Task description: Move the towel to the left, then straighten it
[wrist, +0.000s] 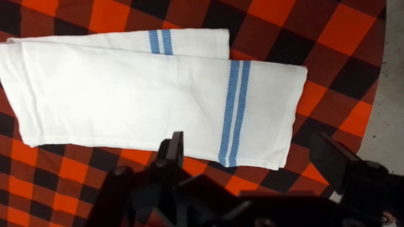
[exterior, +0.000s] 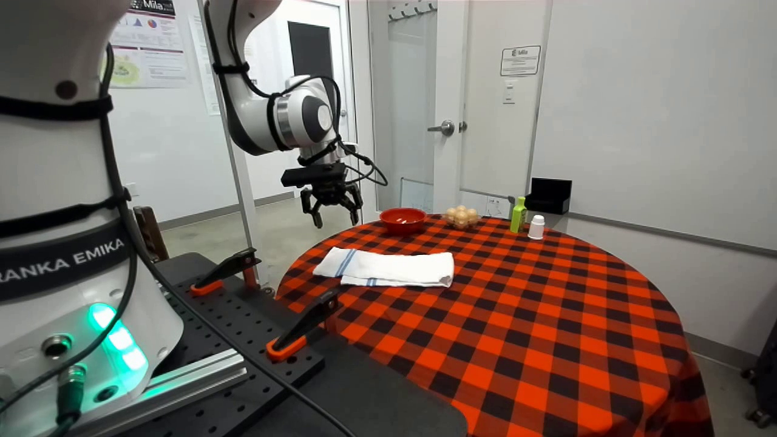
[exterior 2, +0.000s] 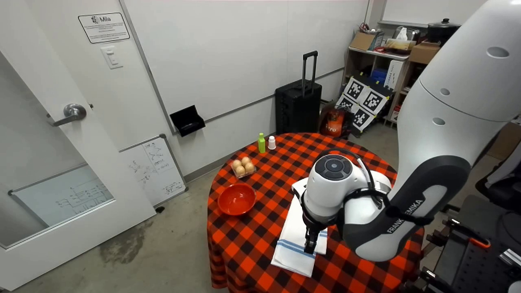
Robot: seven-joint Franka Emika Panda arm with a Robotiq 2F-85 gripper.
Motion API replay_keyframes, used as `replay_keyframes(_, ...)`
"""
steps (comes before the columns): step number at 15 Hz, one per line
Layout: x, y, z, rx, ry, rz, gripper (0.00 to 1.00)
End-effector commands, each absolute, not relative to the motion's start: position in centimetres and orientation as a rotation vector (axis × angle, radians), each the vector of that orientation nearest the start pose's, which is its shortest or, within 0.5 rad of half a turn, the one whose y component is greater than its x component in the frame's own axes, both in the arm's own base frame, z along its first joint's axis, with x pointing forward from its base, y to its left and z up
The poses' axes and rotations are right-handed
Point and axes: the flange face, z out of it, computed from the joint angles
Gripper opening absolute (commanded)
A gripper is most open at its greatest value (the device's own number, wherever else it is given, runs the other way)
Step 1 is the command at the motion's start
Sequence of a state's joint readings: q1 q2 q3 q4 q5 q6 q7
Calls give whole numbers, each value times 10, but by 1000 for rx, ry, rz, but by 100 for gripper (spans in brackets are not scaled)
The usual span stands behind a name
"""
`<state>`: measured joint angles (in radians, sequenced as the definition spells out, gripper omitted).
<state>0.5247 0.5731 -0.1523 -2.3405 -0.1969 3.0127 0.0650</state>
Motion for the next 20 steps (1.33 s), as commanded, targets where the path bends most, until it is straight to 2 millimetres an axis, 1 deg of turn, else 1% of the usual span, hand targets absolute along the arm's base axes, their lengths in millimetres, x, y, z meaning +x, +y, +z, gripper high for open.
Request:
replay_keyframes(1,454,205,97,-3124,-869,-161,100)
replay_keyframes(3,444,213,90,-3106,-906,-153,100)
replay_keyframes(5,439,217,80,-3096,-942,-153,100)
replay_keyframes(8,437,215,62,-3108,-965,-158,100)
replay_keyframes(10,441,211,48,-3137,-953,-200,100)
replay_keyframes(13,450,211,35,-3194,-812,-222,100)
replay_keyframes(16,465,221,36,-3238,-638,-196,100)
replay_keyframes(18,472,229,38,-3247,-573,-208,100)
replay_keyframes(20,476,235,38,-3248,-550,-227,100)
